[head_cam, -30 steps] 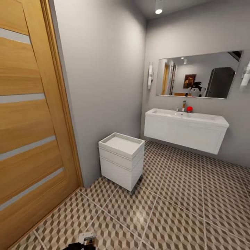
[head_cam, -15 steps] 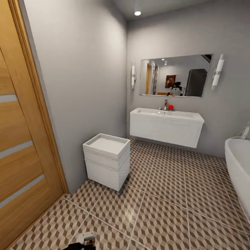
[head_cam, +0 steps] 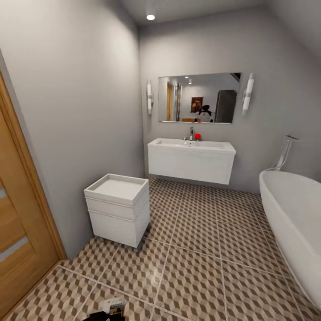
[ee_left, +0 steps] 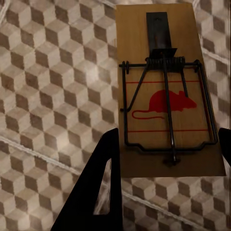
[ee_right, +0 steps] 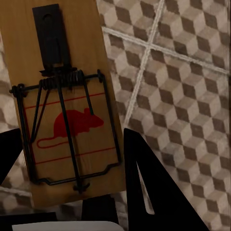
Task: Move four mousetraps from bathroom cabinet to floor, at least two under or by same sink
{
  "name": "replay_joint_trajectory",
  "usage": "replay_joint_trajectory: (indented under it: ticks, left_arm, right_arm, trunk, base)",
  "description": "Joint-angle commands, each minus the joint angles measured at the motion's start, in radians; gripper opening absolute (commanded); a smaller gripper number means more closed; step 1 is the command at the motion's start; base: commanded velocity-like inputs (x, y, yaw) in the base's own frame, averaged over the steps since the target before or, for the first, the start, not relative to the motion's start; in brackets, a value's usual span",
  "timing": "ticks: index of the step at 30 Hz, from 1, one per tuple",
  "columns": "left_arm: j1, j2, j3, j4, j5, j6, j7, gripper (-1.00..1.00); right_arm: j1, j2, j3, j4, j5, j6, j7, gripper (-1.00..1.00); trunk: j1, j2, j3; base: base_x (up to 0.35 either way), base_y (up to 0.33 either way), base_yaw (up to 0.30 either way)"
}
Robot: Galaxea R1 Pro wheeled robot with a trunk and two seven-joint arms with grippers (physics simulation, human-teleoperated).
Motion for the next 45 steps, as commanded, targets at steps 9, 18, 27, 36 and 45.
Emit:
replay_joint_trajectory:
  ticks: [9,18,27,36,45]
  left_arm:
    - [0.000,-0.001,0.000,0.000,0.007,0.003,0.006,-1.00]
    - [-0.001,-0.001,0.000,0.000,0.007,0.003,0.011,-1.00]
    - [-0.001,-0.001,0.000,0.000,0.008,0.003,0.014,-1.00]
    - [0.000,0.000,0.000,0.000,0.007,0.003,0.011,-1.00]
    - [-0.001,0.004,0.000,0.000,0.009,0.004,0.011,-1.00]
  right_arm:
    - [-0.001,0.000,0.009,0.001,-0.012,0.002,-0.001,-1.00]
    - [-0.001,0.000,0.009,0.001,-0.012,0.002,-0.001,-1.00]
    - [-0.001,0.000,0.009,0.001,-0.012,0.002,-0.001,-1.00]
    - [-0.001,0.000,0.009,0.001,-0.012,0.002,-0.001,-1.00]
    - [-0.001,0.000,0.009,0.001,-0.012,0.002,-0.004,-1.00]
  trunk:
    - [0.000,-0.001,-0.001]
    - [0.000,-0.001,-0.001]
    - [0.000,-0.001,-0.001]
    - [0.000,-0.001,-0.001]
    - [0.000,-0.001,-0.001]
  base:
    - [0.000,0.000,-0.290]
    - [0.000,0.000,-0.290]
    - [0.000,0.000,-0.290]
    - [0.098,0.000,-0.216]
    - [0.309,0.000,-0.015]
